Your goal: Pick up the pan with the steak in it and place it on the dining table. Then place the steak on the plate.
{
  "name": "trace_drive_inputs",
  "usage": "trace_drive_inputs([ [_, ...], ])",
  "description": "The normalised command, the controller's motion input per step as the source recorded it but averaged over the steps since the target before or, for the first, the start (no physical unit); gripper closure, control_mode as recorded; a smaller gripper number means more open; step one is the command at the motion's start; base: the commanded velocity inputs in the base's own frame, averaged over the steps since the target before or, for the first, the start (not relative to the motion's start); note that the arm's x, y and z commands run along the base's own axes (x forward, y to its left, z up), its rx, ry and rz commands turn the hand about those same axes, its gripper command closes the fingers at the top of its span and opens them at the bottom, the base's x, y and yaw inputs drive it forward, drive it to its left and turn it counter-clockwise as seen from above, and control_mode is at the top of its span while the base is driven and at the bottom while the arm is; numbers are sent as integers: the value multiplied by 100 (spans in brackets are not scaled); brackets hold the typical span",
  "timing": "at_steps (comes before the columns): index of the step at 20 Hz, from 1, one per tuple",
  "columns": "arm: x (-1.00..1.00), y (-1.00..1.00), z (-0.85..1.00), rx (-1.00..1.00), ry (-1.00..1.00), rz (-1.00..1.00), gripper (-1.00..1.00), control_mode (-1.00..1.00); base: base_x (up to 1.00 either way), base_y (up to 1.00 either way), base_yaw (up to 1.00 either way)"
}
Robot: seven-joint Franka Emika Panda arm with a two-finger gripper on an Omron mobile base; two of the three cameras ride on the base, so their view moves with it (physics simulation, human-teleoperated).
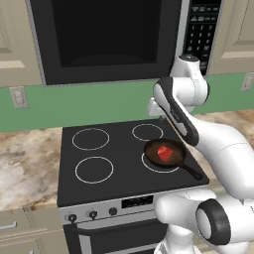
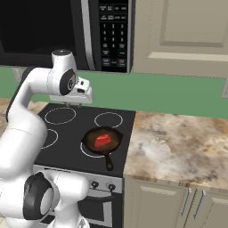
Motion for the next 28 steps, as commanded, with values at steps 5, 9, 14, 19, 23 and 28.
trace_drive_inputs([
  [5, -14, -15, -12, 0, 0, 3, -100, -100, 0, 0, 0],
  [9, -39, -41, -26, 0, 0, 7, -100, -100, 0, 0, 0],
  [14, -27, -51, -35, 0, 0, 7, -100, -100, 0, 0, 0],
  [19, -10, -47, -43, 0, 3, 9, -100, -100, 0, 0, 0],
  [23, 0, -37, -52, -4, 9, 13, -100, -100, 0, 0, 0],
  [28, 1, -33, -65, -4, 13, 13, -100, -100, 0, 0, 0],
])
